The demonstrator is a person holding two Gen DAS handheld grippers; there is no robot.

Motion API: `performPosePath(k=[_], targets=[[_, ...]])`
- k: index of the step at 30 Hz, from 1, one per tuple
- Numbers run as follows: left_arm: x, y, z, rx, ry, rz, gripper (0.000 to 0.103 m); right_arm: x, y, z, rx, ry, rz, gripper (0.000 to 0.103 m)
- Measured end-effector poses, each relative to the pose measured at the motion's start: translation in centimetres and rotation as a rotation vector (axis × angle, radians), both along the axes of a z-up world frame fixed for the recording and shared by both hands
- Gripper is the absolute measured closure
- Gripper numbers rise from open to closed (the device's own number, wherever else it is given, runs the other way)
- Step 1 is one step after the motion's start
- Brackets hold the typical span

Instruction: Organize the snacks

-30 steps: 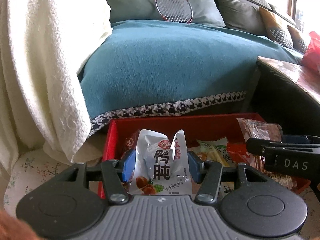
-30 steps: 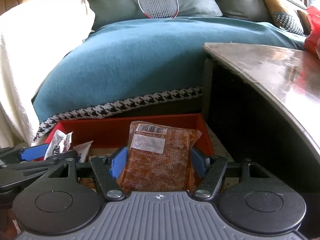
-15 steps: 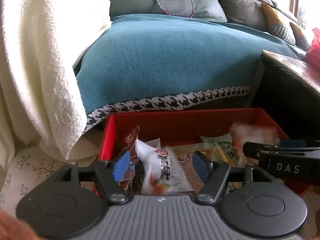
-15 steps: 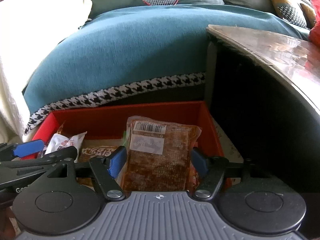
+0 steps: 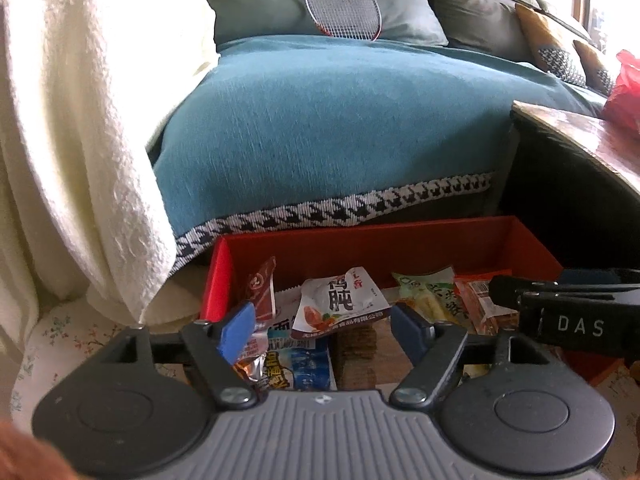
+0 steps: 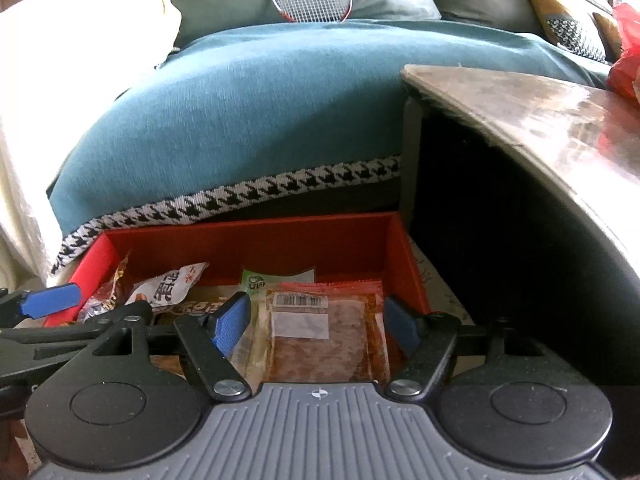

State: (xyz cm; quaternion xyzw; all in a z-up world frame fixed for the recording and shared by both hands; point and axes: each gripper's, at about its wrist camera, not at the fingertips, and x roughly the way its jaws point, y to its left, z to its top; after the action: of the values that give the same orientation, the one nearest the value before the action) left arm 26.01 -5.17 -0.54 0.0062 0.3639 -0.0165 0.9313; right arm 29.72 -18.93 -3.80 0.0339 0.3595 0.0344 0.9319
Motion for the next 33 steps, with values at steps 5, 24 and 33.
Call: performPosePath(k=[5, 24, 33], targets=[[-0.9, 0.1, 1.2, 0.006, -0.015, 0.004, 0.030, -1.2, -0.3, 1.0, 0.009, -0.020, -0.008, 0.021], [-6.4, 0.4, 3.5, 0.008, -0.016, 0.012, 0.026, -6.8, -1.0, 2.2, 0.063, -0.006, -0.038, 0.018], [-8.9, 0.4, 3.5, 0.008, -0.003, 0.007, 0.025, -9.7, -0.9, 2.4, 0.081, -0.002, -0.040, 0.016]])
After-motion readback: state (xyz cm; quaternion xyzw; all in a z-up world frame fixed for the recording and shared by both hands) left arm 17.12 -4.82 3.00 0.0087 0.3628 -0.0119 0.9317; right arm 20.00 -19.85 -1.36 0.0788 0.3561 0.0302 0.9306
